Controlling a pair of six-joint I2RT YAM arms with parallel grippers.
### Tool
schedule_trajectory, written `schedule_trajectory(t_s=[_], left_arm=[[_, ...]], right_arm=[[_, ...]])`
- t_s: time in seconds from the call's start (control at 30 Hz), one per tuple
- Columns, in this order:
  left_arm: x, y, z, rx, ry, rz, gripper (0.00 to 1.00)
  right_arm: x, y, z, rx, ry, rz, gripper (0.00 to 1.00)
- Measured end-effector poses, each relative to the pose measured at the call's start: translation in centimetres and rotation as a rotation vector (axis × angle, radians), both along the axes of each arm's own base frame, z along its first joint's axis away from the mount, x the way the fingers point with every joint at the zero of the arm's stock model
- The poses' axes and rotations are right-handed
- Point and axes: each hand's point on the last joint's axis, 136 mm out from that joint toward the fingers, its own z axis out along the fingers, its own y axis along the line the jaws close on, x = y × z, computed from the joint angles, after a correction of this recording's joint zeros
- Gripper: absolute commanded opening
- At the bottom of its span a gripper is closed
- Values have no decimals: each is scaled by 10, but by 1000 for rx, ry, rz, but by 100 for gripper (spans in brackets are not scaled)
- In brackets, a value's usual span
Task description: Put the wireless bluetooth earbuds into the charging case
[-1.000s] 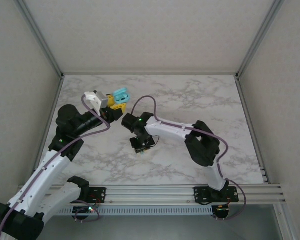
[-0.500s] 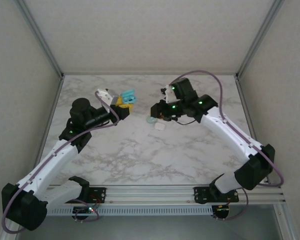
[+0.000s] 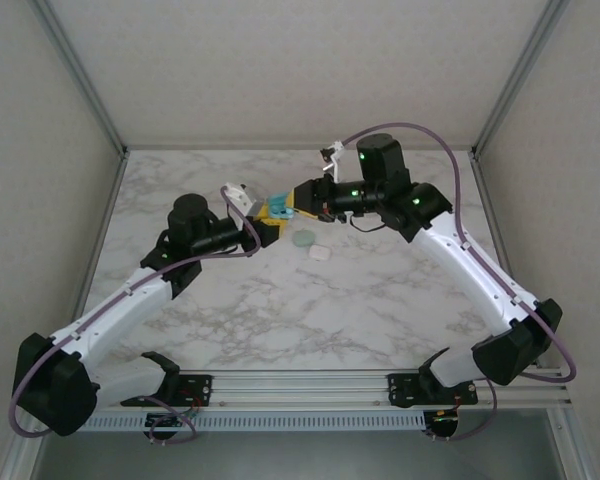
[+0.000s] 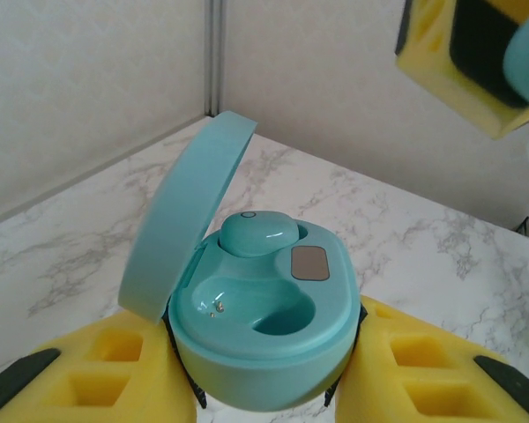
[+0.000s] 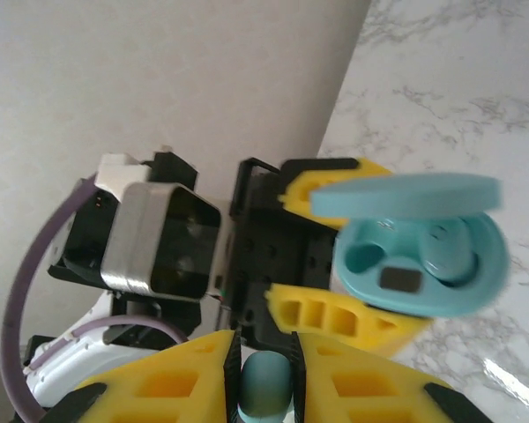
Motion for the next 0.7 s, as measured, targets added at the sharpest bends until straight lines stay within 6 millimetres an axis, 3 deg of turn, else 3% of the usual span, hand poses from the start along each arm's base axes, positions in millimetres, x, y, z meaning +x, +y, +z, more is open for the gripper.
schedule_trajectory(t_s=[0.7], left_arm=[[-9,-11,8,5,-51,-48,29]], right_arm=[[22,12,-20,-72,-10,-60,25]])
